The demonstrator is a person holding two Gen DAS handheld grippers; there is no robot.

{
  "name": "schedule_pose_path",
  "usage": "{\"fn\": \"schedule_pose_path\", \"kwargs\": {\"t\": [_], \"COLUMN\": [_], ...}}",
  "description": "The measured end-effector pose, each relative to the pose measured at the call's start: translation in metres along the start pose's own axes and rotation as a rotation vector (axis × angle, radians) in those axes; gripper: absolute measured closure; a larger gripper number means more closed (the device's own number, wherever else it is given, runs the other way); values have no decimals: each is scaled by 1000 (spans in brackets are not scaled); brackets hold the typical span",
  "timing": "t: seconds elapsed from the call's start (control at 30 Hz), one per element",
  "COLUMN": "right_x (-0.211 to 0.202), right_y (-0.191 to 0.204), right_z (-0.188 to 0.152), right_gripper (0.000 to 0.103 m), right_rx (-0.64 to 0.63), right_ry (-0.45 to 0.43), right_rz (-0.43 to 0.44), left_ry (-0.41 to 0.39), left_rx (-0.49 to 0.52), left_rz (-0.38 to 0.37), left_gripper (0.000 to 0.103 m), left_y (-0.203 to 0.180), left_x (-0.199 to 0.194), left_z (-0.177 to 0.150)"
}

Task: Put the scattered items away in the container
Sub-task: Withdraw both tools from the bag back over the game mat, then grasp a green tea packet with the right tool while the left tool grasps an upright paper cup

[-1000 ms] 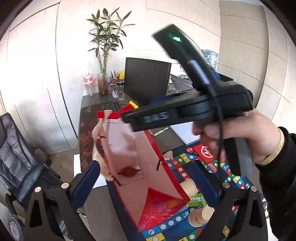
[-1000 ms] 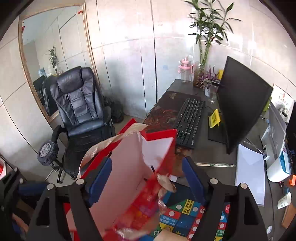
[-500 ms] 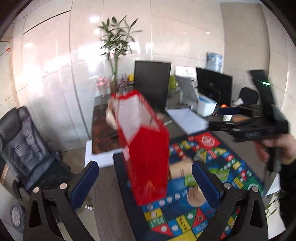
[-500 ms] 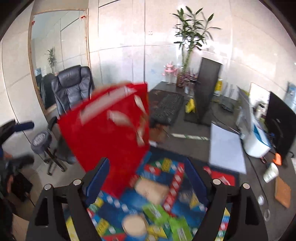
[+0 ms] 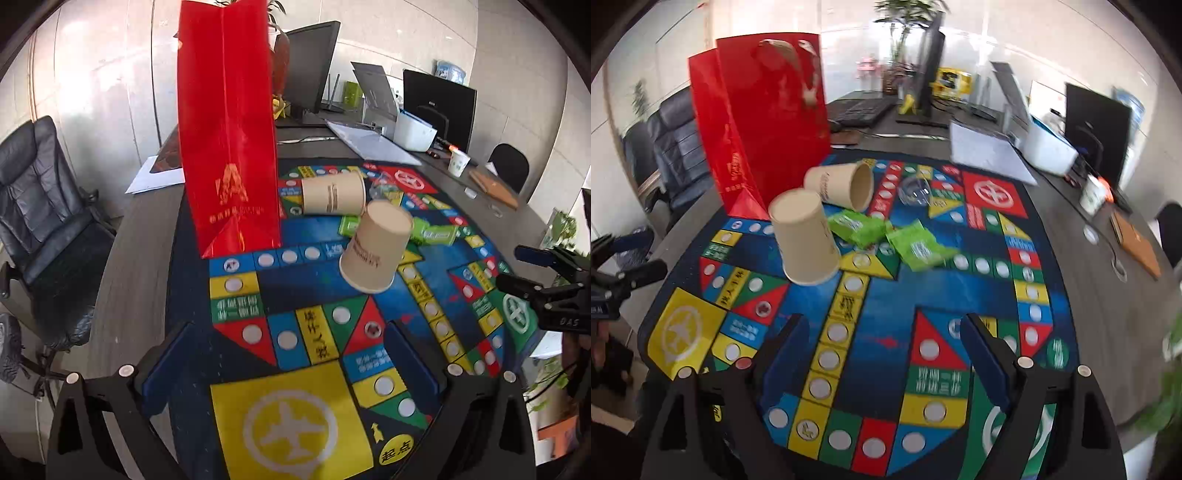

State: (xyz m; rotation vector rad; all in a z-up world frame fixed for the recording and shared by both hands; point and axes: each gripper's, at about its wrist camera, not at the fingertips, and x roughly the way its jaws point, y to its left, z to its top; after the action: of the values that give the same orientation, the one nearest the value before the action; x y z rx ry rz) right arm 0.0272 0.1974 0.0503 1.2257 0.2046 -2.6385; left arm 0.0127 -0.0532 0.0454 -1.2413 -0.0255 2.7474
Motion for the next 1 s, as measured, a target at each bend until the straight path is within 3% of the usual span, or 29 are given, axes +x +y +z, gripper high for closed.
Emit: {"fn": "schedule_pose_path", "kwargs": {"t": [0.13, 0.5, 0.63, 1.0], "right_x": [6, -1, 4, 7], "right_y": [-6, -24, -28, -31], "right_z": [-18, -41, -44, -47], "right_gripper": [15, 15, 15, 15], "right_rx": [65, 91, 101, 104], "right_ry": [17, 2, 14, 17], "right_rz": [-17, -24, -16, 4], "left_ry": [35, 66, 65, 53], "left_rx": [-1, -33, -22, -37], "left_rz": [-4, -6, 31, 15], "left_gripper": [0, 0, 0, 0], "left_y": [-17, -34, -38, -41], "left_x": [5, 12, 13, 16], "left_z": [-14, -28, -28, -25]}}
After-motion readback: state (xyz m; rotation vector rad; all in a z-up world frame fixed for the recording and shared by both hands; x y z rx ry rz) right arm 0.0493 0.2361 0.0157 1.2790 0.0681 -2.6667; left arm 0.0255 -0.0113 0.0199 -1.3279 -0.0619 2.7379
